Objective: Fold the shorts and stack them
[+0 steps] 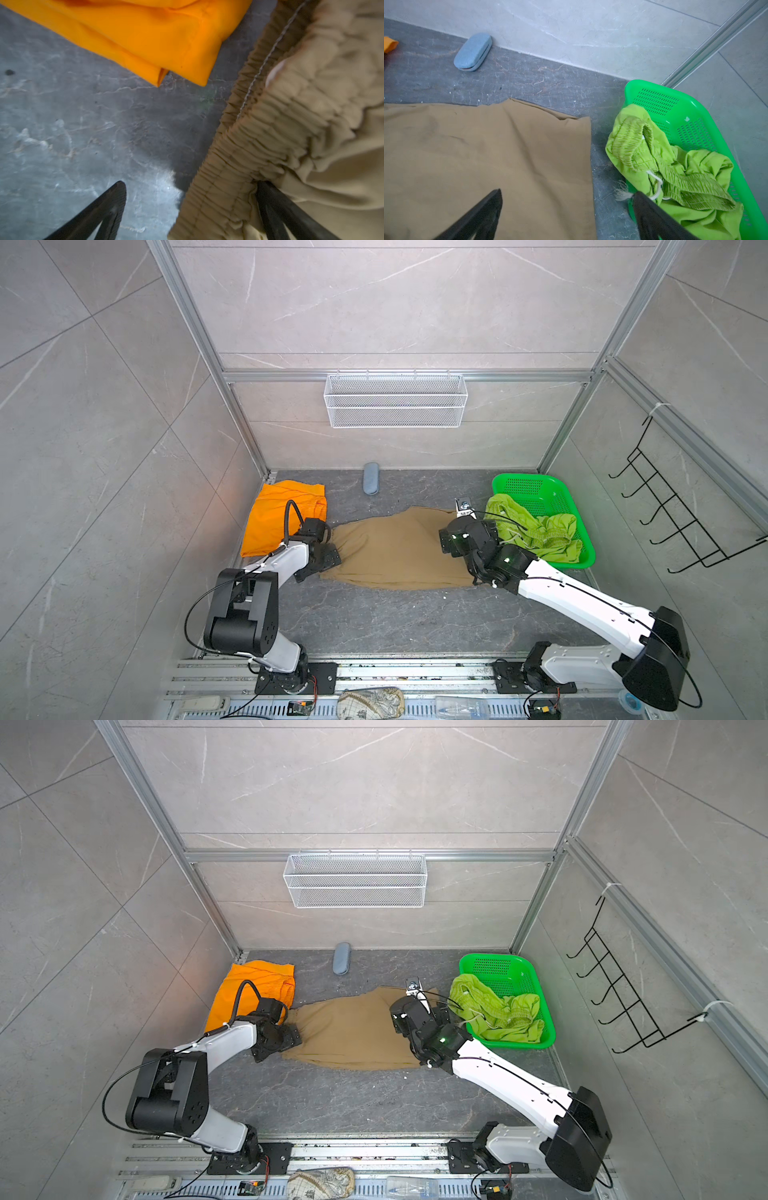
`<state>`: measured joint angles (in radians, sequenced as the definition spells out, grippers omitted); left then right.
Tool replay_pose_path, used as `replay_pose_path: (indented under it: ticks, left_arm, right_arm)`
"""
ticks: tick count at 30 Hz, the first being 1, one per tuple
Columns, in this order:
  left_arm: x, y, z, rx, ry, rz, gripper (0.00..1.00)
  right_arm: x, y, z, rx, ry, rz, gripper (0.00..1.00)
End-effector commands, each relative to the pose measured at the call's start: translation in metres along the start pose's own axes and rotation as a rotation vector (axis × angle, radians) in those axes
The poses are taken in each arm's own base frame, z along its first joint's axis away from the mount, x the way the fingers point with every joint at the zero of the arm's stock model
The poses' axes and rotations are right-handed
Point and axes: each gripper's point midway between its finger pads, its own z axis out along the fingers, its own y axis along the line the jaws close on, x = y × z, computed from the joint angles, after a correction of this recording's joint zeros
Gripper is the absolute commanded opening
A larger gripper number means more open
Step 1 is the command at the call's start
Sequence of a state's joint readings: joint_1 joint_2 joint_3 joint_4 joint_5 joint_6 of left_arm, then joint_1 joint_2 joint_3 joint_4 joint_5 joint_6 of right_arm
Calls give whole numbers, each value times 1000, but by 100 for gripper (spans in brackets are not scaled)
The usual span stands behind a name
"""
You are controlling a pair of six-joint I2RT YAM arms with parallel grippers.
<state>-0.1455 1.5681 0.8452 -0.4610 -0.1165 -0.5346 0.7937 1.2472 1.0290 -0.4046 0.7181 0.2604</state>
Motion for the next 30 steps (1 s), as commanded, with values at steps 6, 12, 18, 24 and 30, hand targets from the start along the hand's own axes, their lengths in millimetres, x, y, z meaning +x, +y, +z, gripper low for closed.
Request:
replay_pose_path:
  ticks: [6, 12, 18, 24, 30]
  left_arm:
    - [7, -19, 22, 80, 74, -3, 76]
    - [12, -24, 28, 115, 85, 10, 35]
    - [2, -30, 13, 153, 48, 28, 1]
    - [-23, -37, -23, 171, -34, 77, 0]
    - [-41, -45, -58, 200, -103, 124, 0]
  right_arm:
    - [-1, -7, -8, 7, -29, 15, 99]
    - [12, -2, 0, 10, 8, 17, 99]
    - [33, 21, 20, -14, 119, 5, 99]
    - [49, 41, 32, -66, 199, 45, 99]
    - [61, 60, 43, -117, 290, 148, 100]
